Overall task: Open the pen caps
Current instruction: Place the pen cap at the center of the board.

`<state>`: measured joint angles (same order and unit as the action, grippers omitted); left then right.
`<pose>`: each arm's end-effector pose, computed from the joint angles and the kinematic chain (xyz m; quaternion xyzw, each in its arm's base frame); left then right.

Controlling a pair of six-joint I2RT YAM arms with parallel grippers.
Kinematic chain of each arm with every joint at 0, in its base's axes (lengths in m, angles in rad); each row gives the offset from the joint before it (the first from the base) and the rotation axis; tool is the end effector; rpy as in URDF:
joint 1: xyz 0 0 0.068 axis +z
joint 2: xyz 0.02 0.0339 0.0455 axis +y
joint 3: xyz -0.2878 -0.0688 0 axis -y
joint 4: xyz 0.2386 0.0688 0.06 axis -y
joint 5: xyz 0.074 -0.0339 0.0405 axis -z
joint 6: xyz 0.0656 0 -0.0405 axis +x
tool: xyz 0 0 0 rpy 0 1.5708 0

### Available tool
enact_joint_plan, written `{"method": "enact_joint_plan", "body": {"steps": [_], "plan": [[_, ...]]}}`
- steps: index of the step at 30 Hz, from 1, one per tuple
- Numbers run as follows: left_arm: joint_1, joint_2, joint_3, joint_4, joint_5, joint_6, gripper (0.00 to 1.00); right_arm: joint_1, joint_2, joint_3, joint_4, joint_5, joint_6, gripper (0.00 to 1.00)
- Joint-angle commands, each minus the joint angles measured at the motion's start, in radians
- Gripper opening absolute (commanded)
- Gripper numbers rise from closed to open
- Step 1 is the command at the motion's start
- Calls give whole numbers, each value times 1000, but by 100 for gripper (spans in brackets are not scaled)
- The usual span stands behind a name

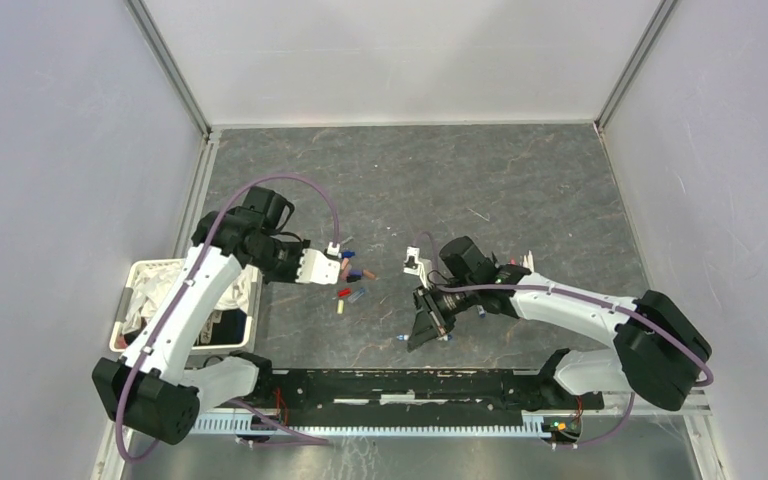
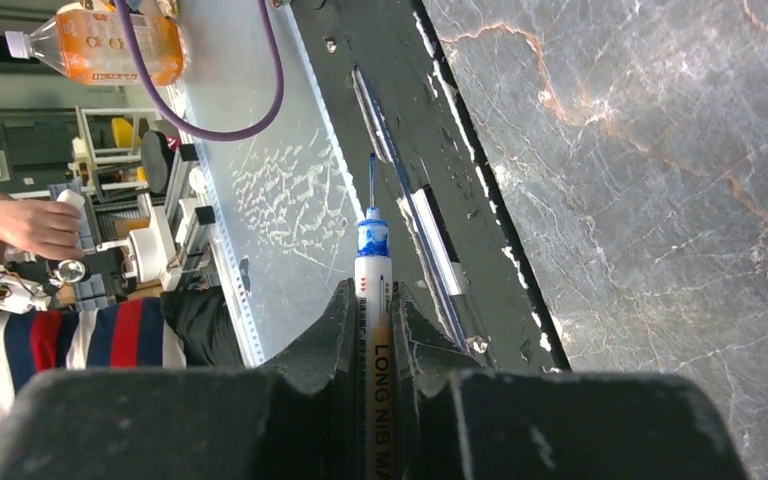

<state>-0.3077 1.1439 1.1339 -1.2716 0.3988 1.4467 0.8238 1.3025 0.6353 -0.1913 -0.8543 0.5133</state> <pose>0.1623 -0.0783 0.3042 0.7641 0.5982 -0.0889 0.2246 0.1300 0.2132 0.2019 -0.2746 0.8204 0.5014 0.0083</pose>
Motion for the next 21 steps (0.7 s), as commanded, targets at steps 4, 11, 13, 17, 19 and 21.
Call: {"method": "enact_joint_plan", "body": {"steps": [4,11,13,17,19,21], "plan": [[-59,-25,-43,78,33,-129,2,-73,-49,96,-110,83,-114,0],[-169,105,-62,318,58,-404,5,-235,-197,77,-152,513,-125,0],[-205,153,-77,406,43,-467,6,-248,-244,60,-158,645,-110,0],[-263,284,-71,536,8,-561,6,-267,-311,21,-183,845,-89,0],[-277,342,-61,589,-13,-587,6,-277,-336,-3,-195,933,-76,0],[-285,397,-51,648,-47,-595,6,-292,-361,-35,-191,984,-59,0]]}}
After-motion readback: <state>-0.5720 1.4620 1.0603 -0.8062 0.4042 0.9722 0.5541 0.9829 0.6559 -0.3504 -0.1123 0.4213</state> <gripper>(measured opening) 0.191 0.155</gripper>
